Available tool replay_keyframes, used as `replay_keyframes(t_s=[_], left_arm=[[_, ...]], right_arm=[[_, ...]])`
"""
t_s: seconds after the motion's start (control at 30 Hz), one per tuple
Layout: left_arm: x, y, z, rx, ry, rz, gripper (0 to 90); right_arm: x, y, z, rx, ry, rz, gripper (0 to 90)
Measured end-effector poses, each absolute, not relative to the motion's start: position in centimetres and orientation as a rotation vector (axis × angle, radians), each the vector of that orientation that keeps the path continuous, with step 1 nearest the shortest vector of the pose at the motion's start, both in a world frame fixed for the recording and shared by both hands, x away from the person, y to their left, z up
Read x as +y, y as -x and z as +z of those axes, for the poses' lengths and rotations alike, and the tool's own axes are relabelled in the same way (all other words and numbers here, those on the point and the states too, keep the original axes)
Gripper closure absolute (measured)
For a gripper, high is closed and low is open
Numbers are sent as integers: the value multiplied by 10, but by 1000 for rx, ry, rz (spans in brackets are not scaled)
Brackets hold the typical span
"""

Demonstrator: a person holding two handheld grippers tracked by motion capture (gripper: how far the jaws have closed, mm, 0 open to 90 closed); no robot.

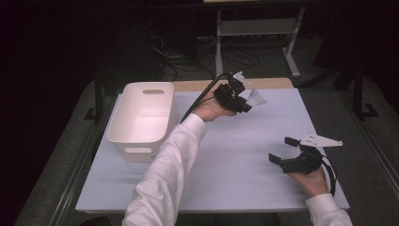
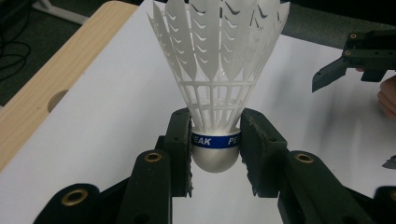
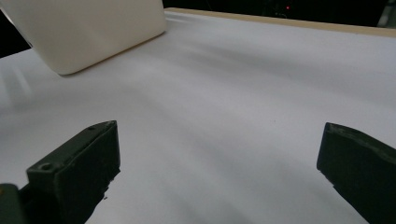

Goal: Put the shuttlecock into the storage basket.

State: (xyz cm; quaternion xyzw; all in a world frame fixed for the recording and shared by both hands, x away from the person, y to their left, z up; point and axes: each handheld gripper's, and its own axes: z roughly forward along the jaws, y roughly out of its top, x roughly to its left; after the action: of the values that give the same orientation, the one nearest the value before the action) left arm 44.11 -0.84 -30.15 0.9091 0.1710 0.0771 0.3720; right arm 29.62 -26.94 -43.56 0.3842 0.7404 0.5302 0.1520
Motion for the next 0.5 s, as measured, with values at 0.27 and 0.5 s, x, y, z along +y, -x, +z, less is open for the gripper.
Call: replay_keyframes(t_s=[0.27,0.5], left_arm=[[-1,-434,-283,416,-2336,230,649],[7,-425,-269,412,-2332,248,650]], right_arm=[[-268,-297,-436,2133,-1100,1520,0],[-268,-297,-436,2133,-1096,1519,0]])
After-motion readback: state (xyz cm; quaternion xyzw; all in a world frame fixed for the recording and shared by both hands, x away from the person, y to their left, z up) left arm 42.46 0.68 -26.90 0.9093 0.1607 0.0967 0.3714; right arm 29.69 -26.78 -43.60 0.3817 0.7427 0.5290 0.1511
